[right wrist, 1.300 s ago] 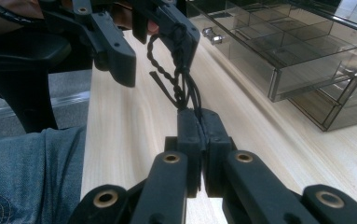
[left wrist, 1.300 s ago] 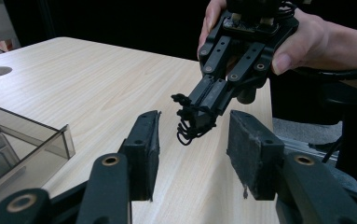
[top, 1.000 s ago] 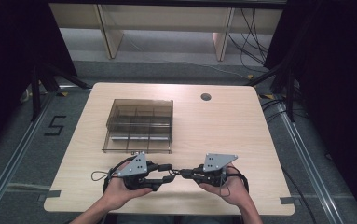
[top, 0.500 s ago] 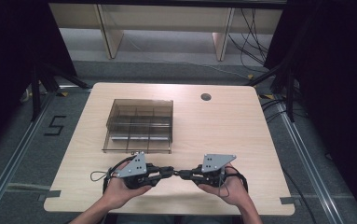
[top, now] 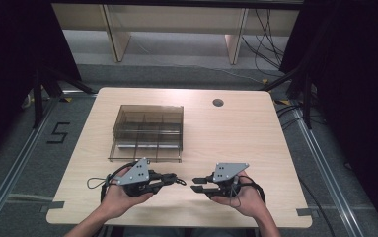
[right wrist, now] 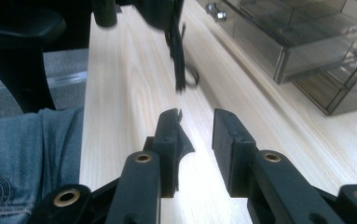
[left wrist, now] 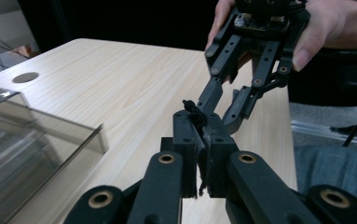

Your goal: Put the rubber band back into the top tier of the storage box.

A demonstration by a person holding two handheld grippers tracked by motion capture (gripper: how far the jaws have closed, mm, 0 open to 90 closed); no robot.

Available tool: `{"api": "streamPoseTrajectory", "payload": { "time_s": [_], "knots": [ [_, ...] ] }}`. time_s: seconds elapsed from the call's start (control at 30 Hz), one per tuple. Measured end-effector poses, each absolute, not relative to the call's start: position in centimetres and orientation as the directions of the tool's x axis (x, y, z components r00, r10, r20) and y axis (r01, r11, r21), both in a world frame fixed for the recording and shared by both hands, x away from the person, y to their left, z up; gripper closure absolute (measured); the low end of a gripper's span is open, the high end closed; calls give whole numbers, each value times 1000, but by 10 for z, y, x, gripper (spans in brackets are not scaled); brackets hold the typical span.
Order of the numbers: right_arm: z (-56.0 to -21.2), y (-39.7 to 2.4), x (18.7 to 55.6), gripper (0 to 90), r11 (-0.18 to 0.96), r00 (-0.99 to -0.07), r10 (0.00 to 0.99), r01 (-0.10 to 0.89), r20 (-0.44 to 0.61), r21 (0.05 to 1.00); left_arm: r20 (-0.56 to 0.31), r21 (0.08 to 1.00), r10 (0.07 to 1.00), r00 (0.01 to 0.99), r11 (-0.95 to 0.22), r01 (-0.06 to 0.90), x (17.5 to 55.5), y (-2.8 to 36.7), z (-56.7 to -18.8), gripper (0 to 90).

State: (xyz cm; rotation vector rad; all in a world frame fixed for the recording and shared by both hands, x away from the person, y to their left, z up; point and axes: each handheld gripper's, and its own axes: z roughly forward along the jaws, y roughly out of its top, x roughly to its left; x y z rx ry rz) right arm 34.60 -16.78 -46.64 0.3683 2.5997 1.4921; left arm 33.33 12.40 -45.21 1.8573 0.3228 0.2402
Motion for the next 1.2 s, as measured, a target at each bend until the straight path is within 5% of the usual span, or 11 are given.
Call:
{"api": "streamPoseTrajectory", "payload": {
  "time_s": [0.6, 0.93, 1.2],
  "knots": [
    [-474, -182, 349, 648, 679, -956, 291, 242, 49, 693, 87, 854, 392, 916, -503, 134, 334, 173, -426, 849],
    [-470, -191, 346, 623, 845, -941, 331, 328, 67, 423, 108, 738, 362, 926, -653, 170, 335, 205, -423, 848],
    [-469, -199, 346, 610, 885, -932, 354, 360, 75, 296, 121, 622, 288, 950, -767, 153, 341, 219, -423, 832]
  ]
}}
